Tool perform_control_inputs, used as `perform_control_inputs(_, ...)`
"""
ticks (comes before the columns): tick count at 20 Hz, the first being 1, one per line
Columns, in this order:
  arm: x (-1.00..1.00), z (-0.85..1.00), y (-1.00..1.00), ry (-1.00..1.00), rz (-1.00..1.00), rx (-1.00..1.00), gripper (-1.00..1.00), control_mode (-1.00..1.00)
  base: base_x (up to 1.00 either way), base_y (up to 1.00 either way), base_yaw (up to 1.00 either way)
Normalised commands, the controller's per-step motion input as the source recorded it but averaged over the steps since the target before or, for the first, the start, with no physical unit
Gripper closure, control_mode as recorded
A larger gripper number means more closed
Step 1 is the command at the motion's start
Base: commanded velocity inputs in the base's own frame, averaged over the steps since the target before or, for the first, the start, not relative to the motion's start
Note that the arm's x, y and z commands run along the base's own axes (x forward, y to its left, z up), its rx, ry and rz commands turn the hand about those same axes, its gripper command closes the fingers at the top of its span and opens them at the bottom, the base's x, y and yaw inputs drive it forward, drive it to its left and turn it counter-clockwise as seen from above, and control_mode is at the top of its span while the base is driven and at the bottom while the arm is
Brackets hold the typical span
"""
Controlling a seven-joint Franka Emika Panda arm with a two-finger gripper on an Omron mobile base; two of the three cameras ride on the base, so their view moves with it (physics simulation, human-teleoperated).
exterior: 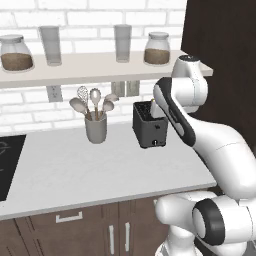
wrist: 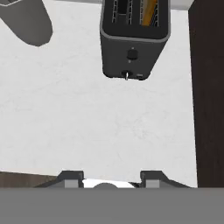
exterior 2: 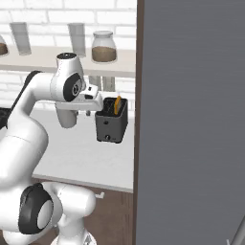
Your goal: Start the toaster. Once the lever pops up, take the bread to the plate on the dining counter.
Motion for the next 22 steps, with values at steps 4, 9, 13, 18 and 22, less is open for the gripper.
perform_control_inputs(4,-0.19,0.0,0.0,0.0,0.0,0.0,-1.0,-1.0,0.0,0.0,0.0)
perform_control_inputs(9,-0.47,-0.31,-0.27,0.0,0.0,0.0,-1.0,-1.0,0.0,0.0,0.0)
perform_control_inputs(13,-0.34,-0.66,-0.27,0.0,0.0,0.0,-1.0,-1.0,0.0,0.0,0.0)
perform_control_inputs(18,0.09,-0.5,-0.02,0.0,-0.08,0.0,-1.0,-1.0,0.0,0.0,0.0)
perform_control_inputs(22,0.37,-0.13,0.01,0.0,-0.14,0.0,-1.0,-1.0,0.0,0.0,0.0)
